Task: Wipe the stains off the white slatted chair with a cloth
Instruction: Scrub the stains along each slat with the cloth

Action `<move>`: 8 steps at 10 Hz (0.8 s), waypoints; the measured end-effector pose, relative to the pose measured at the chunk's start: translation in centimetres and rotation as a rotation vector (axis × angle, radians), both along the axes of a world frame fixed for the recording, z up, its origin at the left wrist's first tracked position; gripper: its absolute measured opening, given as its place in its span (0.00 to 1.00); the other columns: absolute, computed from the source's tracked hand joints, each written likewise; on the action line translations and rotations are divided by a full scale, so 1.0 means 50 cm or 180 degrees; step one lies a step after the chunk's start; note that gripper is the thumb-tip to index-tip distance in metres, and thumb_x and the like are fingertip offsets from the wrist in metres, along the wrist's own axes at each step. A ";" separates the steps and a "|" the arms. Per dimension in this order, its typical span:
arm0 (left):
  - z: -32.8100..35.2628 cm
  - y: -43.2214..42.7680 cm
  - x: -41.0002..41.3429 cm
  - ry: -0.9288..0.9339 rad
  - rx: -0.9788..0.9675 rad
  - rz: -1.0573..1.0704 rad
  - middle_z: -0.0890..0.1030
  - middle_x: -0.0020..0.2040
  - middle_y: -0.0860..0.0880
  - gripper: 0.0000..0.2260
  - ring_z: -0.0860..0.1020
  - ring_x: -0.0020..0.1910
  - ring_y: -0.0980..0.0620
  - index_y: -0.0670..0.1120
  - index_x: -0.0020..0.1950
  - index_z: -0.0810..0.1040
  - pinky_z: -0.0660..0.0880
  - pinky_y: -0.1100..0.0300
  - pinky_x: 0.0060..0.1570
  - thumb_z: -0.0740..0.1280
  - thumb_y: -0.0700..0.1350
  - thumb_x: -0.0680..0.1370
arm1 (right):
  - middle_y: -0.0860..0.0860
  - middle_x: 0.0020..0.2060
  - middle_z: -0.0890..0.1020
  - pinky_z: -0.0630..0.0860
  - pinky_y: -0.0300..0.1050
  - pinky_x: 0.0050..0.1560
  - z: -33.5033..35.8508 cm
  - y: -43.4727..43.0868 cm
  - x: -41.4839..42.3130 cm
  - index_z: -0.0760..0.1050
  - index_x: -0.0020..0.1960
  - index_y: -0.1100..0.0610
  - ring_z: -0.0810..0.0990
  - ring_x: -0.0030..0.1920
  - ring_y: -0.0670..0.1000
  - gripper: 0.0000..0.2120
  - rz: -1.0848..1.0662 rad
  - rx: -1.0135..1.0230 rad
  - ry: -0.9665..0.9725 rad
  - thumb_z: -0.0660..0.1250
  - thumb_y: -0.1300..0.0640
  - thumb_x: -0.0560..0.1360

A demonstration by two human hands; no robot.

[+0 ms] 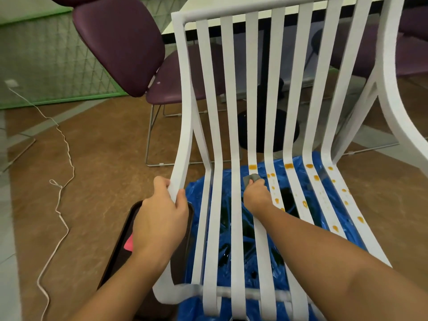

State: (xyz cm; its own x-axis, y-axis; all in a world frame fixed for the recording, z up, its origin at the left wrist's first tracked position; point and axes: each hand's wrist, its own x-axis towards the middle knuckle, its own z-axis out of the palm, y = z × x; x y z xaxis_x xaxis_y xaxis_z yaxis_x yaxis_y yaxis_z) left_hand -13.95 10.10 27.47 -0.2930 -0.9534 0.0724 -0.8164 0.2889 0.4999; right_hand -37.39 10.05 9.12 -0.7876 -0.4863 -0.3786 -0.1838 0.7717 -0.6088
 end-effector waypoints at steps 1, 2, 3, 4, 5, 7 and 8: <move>-0.001 -0.001 0.001 -0.0027 -0.0009 0.0013 0.77 0.42 0.55 0.06 0.78 0.30 0.57 0.55 0.59 0.65 0.66 0.68 0.21 0.59 0.54 0.84 | 0.58 0.52 0.78 0.71 0.49 0.43 -0.001 -0.025 -0.019 0.63 0.66 0.61 0.79 0.50 0.57 0.18 -0.0050 -0.0034 -0.0062 0.48 0.48 0.85; -0.005 -0.004 0.000 -0.0006 -0.0020 0.0006 0.75 0.42 0.57 0.07 0.78 0.30 0.57 0.57 0.58 0.63 0.70 0.65 0.22 0.59 0.55 0.84 | 0.60 0.56 0.78 0.70 0.48 0.45 -0.005 -0.047 -0.041 0.64 0.66 0.63 0.79 0.55 0.60 0.19 -0.0042 -0.0147 -0.0056 0.49 0.50 0.85; -0.009 -0.005 0.000 0.0022 -0.0045 0.0006 0.75 0.43 0.56 0.07 0.78 0.31 0.57 0.56 0.58 0.63 0.72 0.64 0.24 0.60 0.54 0.84 | 0.61 0.58 0.75 0.67 0.49 0.50 -0.006 -0.062 -0.054 0.67 0.65 0.63 0.75 0.58 0.61 0.19 -0.0158 -0.0396 -0.0125 0.49 0.51 0.84; -0.013 -0.009 -0.001 0.0003 -0.0060 0.0020 0.75 0.43 0.56 0.07 0.79 0.31 0.57 0.56 0.58 0.63 0.73 0.63 0.24 0.60 0.54 0.84 | 0.61 0.59 0.75 0.68 0.51 0.52 -0.007 -0.080 -0.063 0.67 0.66 0.63 0.75 0.59 0.61 0.19 -0.0489 -0.0642 -0.0431 0.49 0.52 0.83; -0.013 -0.011 -0.002 -0.0006 -0.0046 0.0000 0.76 0.43 0.55 0.07 0.79 0.31 0.56 0.55 0.57 0.63 0.74 0.62 0.24 0.60 0.53 0.84 | 0.62 0.64 0.73 0.72 0.46 0.54 0.026 -0.081 -0.059 0.58 0.76 0.65 0.74 0.61 0.58 0.22 -0.0203 -0.0190 -0.0342 0.50 0.57 0.84; -0.013 -0.016 -0.004 -0.0014 -0.0006 -0.0045 0.73 0.38 0.58 0.06 0.79 0.30 0.55 0.54 0.56 0.64 0.80 0.53 0.26 0.59 0.53 0.84 | 0.62 0.63 0.73 0.73 0.40 0.47 -0.008 -0.075 -0.067 0.59 0.77 0.59 0.74 0.56 0.56 0.23 -0.0210 -0.0691 -0.0277 0.54 0.56 0.83; -0.018 -0.021 -0.004 -0.0063 -0.0015 -0.0079 0.70 0.36 0.60 0.06 0.79 0.30 0.55 0.53 0.55 0.63 0.81 0.51 0.29 0.60 0.52 0.84 | 0.60 0.57 0.75 0.61 0.41 0.35 0.009 -0.052 -0.038 0.67 0.66 0.58 0.70 0.48 0.55 0.17 -0.0291 -0.0547 -0.0076 0.51 0.51 0.83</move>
